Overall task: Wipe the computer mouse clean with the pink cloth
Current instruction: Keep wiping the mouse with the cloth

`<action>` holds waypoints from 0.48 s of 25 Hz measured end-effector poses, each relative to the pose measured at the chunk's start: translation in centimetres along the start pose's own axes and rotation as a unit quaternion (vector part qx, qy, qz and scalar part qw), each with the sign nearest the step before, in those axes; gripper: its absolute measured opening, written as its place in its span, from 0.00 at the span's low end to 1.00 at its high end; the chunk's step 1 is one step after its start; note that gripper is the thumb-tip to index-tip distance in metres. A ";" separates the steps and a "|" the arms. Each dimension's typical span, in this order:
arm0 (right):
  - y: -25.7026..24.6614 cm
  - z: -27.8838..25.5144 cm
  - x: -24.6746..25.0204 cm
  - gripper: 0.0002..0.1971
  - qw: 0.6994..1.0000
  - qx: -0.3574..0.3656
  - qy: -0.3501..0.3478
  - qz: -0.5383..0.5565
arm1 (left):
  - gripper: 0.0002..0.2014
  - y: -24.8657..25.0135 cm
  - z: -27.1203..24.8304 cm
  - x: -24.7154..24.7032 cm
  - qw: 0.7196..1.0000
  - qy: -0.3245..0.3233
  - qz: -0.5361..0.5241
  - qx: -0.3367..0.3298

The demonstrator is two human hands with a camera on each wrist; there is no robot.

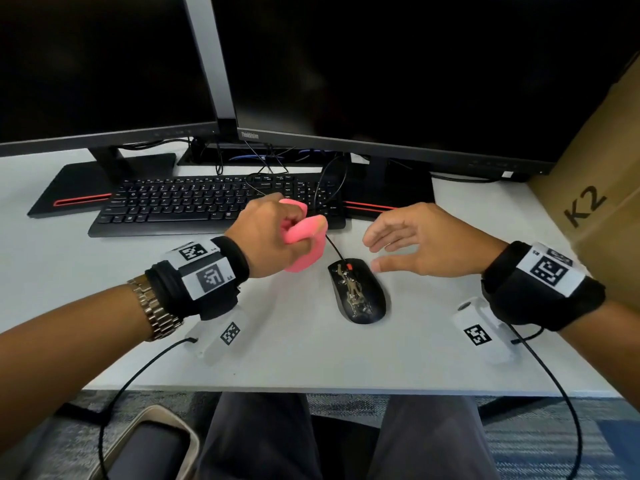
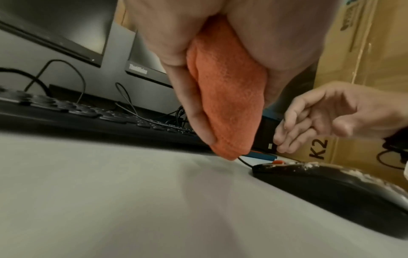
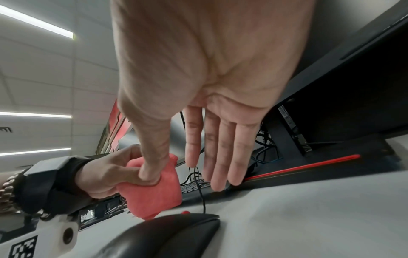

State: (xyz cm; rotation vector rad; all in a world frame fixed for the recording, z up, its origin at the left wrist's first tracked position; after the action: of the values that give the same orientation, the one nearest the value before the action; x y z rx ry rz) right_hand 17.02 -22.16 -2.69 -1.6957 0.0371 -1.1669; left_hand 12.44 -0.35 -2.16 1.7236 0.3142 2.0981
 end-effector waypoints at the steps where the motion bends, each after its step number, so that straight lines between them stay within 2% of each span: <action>1: 0.1 -0.1 -0.2 0.20 1.000 -0.003 -0.006 -0.016 | 0.17 0.1 0.1 -0.4 1.000 -0.010 0.017 -0.003; 7: 0.2 -0.6 -1.1 0.30 0.997 -0.024 -0.039 -0.067 | 0.13 0.5 0.2 -3.5 0.996 -0.069 0.058 -0.017; 12: 0.2 -0.8 -1.2 0.35 0.996 -0.024 -0.043 -0.068 | 0.18 -0.4 -0.1 -4.4 0.990 -0.126 0.058 0.013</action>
State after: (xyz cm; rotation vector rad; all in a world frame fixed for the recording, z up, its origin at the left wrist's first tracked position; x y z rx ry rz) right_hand 15.90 -22.21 -3.62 -1.8127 -0.1069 -1.1993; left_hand 13.04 -1.95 -6.25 2.0394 0.1696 1.9315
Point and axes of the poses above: each hand's wrist, its own z-axis towards the middle knuckle, its own x-axis out of the back of the hand, y = z × x, the point moved 6 cm from there along z, towards the middle knuckle, and after that the axes turned 3 degrees about z, right-handed, at the moved point
